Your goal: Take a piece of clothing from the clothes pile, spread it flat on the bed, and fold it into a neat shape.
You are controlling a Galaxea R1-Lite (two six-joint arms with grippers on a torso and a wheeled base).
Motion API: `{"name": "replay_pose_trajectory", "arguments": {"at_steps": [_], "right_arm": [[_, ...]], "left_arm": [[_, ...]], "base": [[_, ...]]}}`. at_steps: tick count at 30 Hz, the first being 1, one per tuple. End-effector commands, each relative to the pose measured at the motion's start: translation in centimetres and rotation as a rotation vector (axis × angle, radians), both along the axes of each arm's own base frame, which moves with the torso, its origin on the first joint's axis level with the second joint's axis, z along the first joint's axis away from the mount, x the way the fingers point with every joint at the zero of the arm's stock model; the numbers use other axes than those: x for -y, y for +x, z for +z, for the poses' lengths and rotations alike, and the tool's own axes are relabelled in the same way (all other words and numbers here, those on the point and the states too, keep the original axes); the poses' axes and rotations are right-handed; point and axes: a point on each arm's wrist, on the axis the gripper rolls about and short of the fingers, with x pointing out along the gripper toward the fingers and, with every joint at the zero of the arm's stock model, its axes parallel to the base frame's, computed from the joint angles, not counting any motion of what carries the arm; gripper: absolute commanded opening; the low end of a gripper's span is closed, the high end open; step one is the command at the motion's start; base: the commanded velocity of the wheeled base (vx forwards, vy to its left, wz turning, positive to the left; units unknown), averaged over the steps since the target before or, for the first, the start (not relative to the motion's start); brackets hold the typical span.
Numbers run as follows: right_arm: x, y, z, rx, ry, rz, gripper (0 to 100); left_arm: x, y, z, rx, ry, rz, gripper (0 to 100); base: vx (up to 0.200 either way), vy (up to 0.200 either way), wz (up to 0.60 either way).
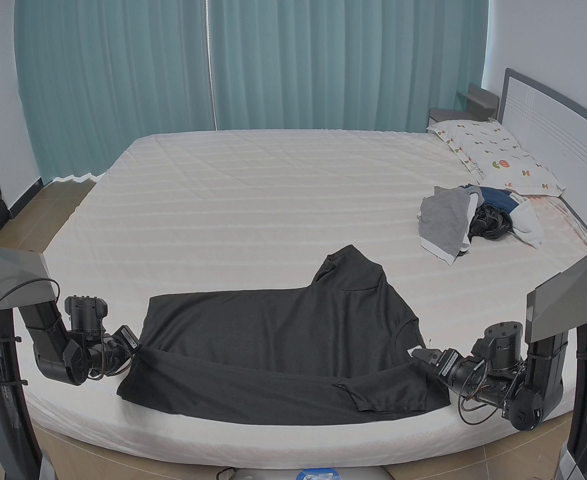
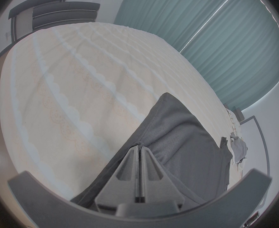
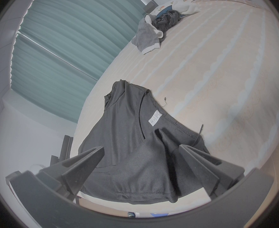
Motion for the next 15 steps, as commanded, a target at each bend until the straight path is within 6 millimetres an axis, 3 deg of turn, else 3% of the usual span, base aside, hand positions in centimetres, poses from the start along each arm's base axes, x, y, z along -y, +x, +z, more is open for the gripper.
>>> {"name": "replay_pose_trajectory", "arguments": {"at_steps": [1,8,15], "right_arm": [[0.0,0.4,0.2,0.037,-0.028,0.023,100],[0.0,2.4,0.0,0.102,-0.094,0.083,100],[0.0,4.2,-1.9,0.077,-0.186,0.208,100]], "left_arm": [[0.0,-0.1,-0.1,-0.006,-0.001,0.001,0],[0.2,-0.2,-0.3,-0.013,-0.002,-0.004,0],[0.2,-0.3,-0.3,-0.016,-0.002,-0.004,0]], "base": [[0.000,0.000,0.00],[0.000,0.000,0.00],[0.000,0.000,0.00]]}}
